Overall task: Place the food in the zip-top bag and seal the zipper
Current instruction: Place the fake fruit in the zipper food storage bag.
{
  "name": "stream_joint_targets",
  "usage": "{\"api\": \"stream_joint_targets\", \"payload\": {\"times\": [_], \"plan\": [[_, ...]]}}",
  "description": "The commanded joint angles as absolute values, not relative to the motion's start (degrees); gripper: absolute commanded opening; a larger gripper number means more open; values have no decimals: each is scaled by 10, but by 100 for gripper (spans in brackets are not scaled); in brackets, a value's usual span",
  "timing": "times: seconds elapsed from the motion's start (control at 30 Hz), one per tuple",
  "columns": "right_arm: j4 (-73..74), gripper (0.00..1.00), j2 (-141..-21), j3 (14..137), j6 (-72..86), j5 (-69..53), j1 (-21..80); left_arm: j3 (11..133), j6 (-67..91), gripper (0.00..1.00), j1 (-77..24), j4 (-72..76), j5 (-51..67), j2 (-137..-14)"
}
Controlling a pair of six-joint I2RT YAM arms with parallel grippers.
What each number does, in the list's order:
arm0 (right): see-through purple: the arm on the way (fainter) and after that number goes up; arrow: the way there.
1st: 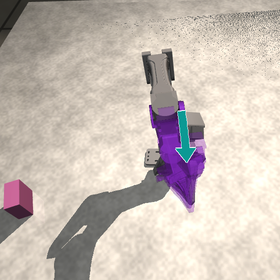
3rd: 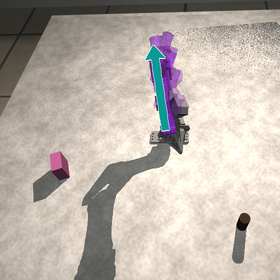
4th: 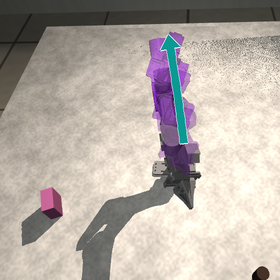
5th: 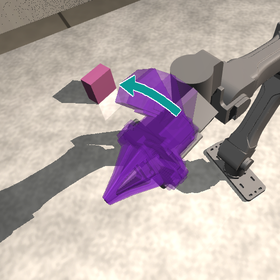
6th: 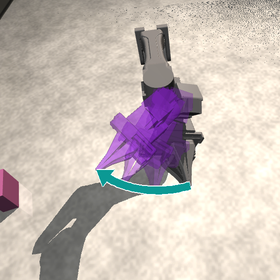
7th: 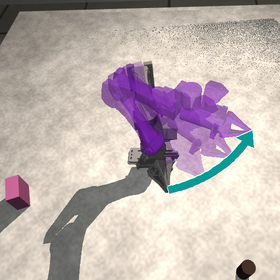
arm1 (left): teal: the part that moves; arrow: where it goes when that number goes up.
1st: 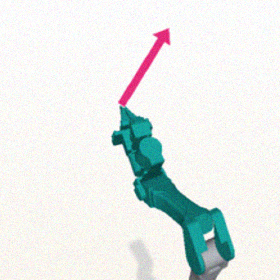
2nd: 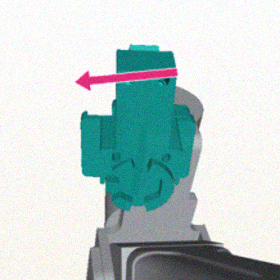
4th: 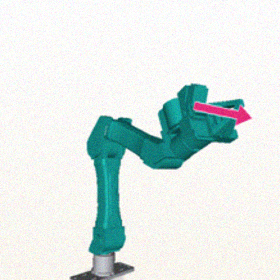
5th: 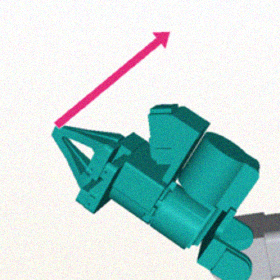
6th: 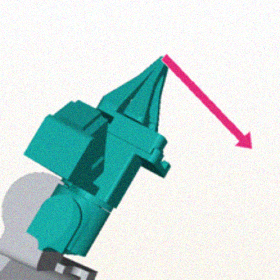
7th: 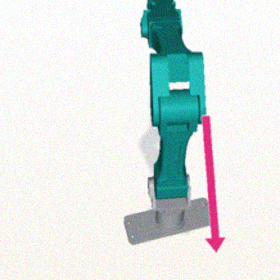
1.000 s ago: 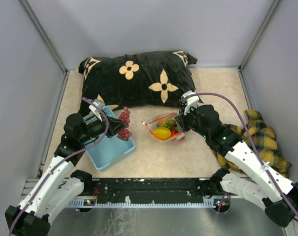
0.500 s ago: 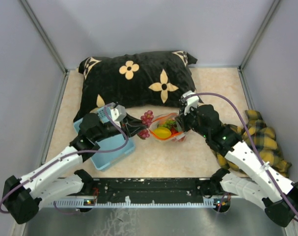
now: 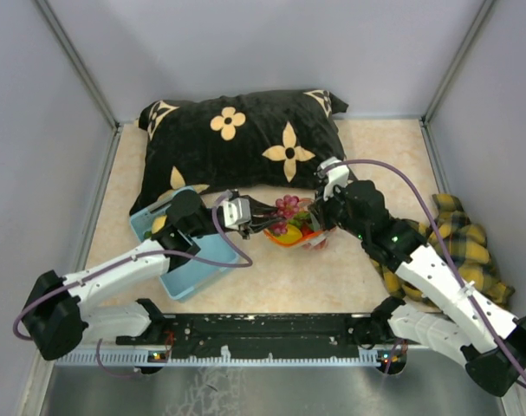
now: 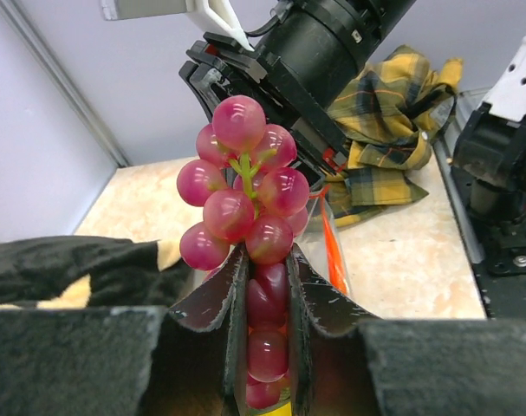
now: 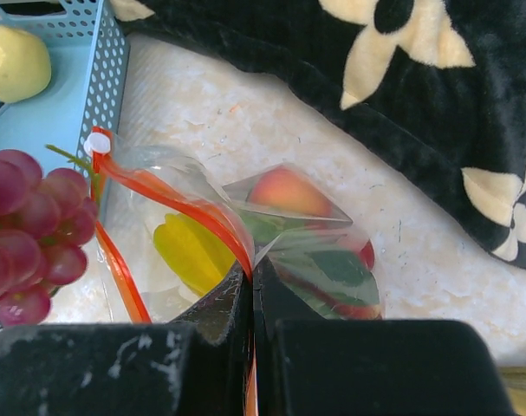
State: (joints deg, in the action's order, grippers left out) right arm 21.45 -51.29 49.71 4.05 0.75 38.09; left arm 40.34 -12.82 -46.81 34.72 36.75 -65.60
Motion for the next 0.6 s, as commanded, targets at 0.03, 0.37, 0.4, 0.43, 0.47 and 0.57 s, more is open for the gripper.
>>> {"api": "stream_joint_targets", "payload": {"times": [0.03,0.37,0.4,0.43,0.47,0.57], "plan": [[204,0,-518,539,39,3,379,447,-214,1,-474,380,399,-702],[212,0,-527,551,35,4,379,442,-256,0,-476,395,402,-780],[212,0,-528,551,34,4,379,440,-262,1,-476,389,395,-786],[213,0,-529,552,35,4,379,440,-272,0,-476,381,388,-790],[214,0,-530,552,34,4,379,441,-280,0,-476,373,382,-795],[215,0,-530,552,34,4,379,449,-300,0,-477,346,370,-812]]}}
